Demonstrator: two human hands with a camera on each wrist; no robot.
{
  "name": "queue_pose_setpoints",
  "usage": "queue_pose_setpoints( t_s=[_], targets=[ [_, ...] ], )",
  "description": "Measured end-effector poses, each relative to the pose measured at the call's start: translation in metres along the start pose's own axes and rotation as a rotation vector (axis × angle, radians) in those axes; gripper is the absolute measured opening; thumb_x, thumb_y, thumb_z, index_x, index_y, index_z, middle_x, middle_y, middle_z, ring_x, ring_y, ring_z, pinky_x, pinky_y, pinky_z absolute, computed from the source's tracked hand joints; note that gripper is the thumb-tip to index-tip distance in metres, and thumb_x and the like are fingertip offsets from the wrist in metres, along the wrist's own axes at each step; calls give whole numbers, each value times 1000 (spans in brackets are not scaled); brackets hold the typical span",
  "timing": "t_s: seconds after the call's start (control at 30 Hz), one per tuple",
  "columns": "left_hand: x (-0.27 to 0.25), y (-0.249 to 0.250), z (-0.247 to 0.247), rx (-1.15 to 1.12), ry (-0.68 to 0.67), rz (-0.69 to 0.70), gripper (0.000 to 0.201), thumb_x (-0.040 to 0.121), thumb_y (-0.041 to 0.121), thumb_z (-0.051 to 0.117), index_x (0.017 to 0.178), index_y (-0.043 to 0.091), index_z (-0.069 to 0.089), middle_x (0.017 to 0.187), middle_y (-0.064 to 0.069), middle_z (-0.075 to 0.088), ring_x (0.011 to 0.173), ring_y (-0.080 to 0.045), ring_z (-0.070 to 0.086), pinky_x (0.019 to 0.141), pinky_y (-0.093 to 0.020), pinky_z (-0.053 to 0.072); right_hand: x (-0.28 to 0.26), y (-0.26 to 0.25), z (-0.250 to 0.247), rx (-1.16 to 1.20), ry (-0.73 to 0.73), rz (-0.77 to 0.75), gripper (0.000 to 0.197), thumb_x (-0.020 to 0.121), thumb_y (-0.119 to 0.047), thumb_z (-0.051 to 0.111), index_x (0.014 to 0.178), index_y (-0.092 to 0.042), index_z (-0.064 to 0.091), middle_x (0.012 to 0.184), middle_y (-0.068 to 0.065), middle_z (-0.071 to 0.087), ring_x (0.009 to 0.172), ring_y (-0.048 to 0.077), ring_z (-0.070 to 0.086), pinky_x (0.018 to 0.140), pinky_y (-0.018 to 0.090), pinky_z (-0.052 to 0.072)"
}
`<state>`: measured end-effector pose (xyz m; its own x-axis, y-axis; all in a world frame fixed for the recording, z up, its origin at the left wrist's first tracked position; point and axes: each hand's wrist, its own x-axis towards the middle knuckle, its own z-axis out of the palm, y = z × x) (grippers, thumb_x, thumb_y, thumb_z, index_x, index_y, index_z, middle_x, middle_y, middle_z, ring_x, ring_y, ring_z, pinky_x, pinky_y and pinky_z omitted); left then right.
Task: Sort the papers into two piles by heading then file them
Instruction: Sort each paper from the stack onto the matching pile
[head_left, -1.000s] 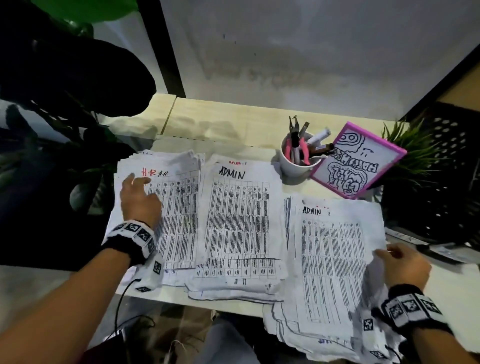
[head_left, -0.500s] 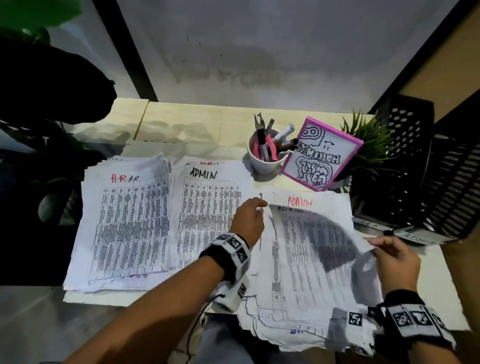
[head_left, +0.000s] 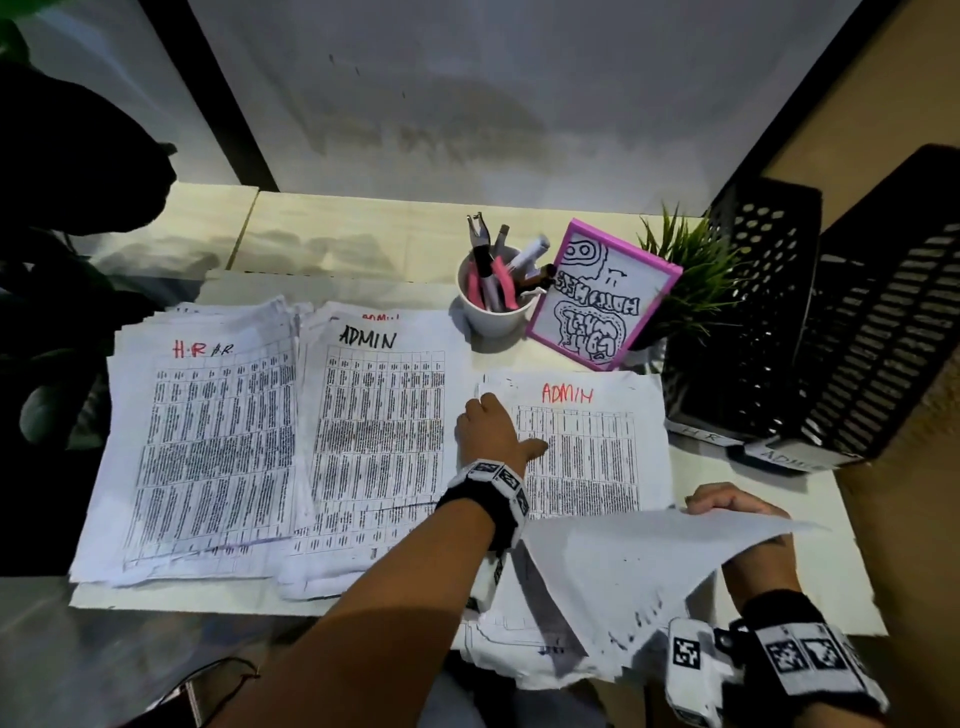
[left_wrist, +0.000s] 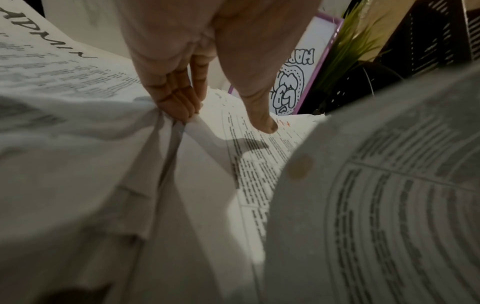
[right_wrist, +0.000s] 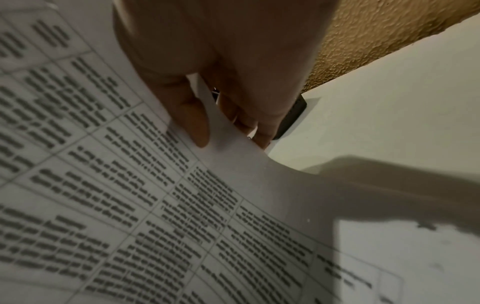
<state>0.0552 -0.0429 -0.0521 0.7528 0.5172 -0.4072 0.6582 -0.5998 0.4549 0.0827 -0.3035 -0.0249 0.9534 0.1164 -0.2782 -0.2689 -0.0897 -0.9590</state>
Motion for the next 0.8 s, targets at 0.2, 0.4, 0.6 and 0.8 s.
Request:
queue_pose_setpoints(
  t_s=[0.2,0.4,0.6,0.8],
  targets=[
    [-3,11,14,79,35,-80,84,69,38,81,127,0,34,129,-17,39,118,-30,44,104,-36,35,-4,-2,0,-14,-11,21,31,55,-31,53,63,-1,56,69,13,56,60,16,55,71,29,43],
    [4,11,5,74,97,-159,79,73,39,78,127,1,35,128,-15,45,119,-29,44,102,-37,33,2,-2,-3,6,108,85,45,76,16,41,48,-9,66,47,-4,59,47,12,54,45,14,43],
    [17,0,-9,-209,95,-214,51,79,15,75,117,-2,46,118,-21,57,113,-37,55,92,-44,47,3,-2,-2,133,100,89,45,79,18,47,45,-6,64,42,-2,52,40,8,49,45,16,43],
    [5,-13,-14,-198,161,-59,11,90,16,57,91,7,64,87,-12,68,83,-31,65,61,-30,44,8,-12,9,-3,26,-4,18,69,21,61,70,4,67,55,-7,68,53,1,63,54,11,50]
  ],
)
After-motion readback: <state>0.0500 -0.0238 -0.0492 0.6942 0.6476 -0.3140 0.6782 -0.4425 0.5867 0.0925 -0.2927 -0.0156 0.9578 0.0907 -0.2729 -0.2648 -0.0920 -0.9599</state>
